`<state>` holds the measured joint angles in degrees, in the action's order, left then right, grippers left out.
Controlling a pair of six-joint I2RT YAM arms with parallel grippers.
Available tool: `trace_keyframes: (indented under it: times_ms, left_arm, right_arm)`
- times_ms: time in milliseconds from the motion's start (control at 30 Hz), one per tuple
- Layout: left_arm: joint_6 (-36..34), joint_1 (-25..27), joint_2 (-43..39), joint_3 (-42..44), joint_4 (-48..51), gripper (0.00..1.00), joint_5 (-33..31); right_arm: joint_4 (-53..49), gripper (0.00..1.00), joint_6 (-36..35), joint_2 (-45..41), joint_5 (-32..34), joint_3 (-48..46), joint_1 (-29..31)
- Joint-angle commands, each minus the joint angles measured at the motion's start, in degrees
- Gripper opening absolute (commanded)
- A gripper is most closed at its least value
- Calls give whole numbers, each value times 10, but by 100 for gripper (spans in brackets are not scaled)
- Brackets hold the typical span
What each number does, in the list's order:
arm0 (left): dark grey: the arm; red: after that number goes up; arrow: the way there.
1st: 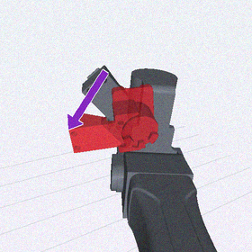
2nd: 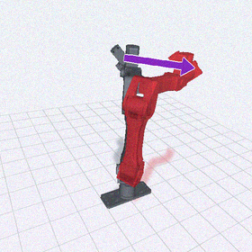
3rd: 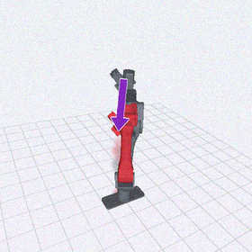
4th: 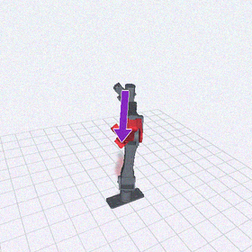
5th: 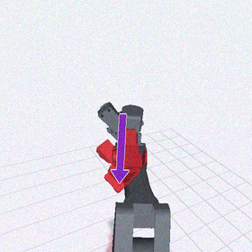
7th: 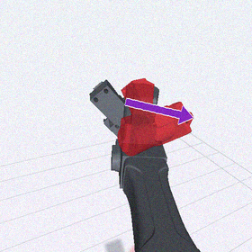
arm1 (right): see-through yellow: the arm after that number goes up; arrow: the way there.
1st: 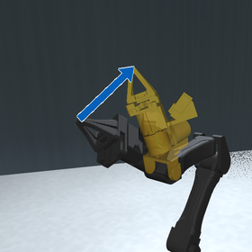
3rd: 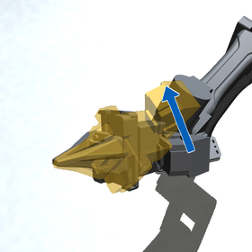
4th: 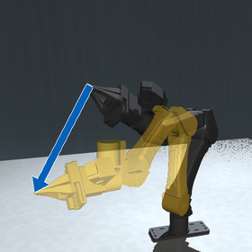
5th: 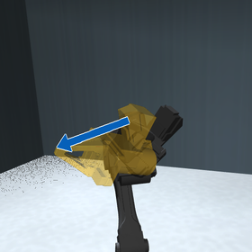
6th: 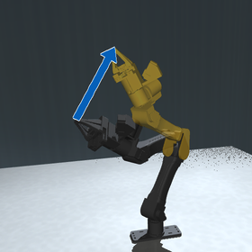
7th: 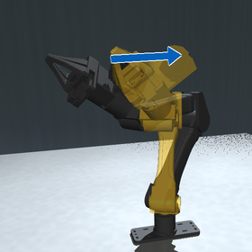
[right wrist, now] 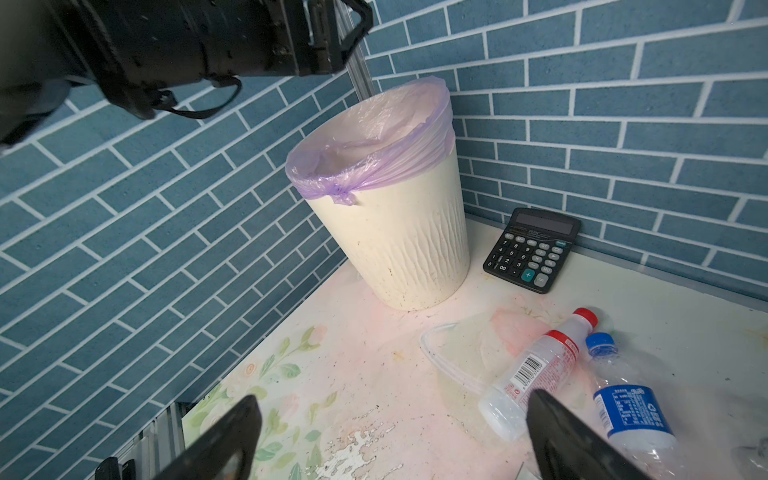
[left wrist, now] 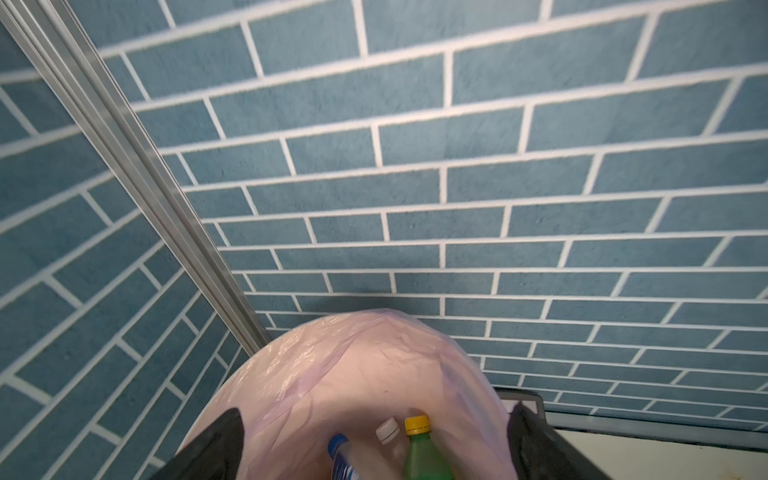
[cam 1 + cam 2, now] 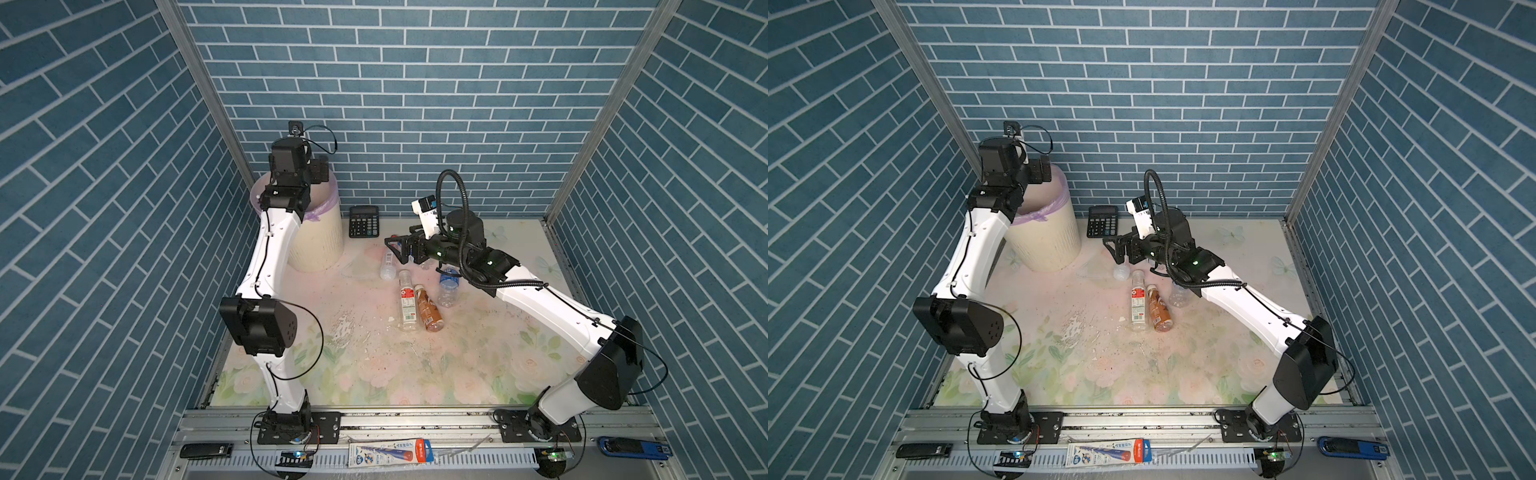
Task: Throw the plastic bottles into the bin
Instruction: 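Lower the right gripper to the blue-labelled Pocari Sweat bottle while the left gripper returns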
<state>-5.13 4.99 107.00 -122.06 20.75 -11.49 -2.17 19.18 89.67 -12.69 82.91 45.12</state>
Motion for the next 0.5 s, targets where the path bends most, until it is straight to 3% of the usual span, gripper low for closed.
trace_keyframes:
  times_ms: [0,200,467]
  left_arm:
    - [-14,30,-30,1,-4,99,0]
    - [-21,119,-52,25,5,99,-4]
    - [19,230,-21,57,46,99,-4]
  right_arm:
    - [-12,99,4,-22,38,-13,-2]
    - [-38,99,40,-59,88,-60,-39]
    - [-63,99,85,-122,102,-158,-117]
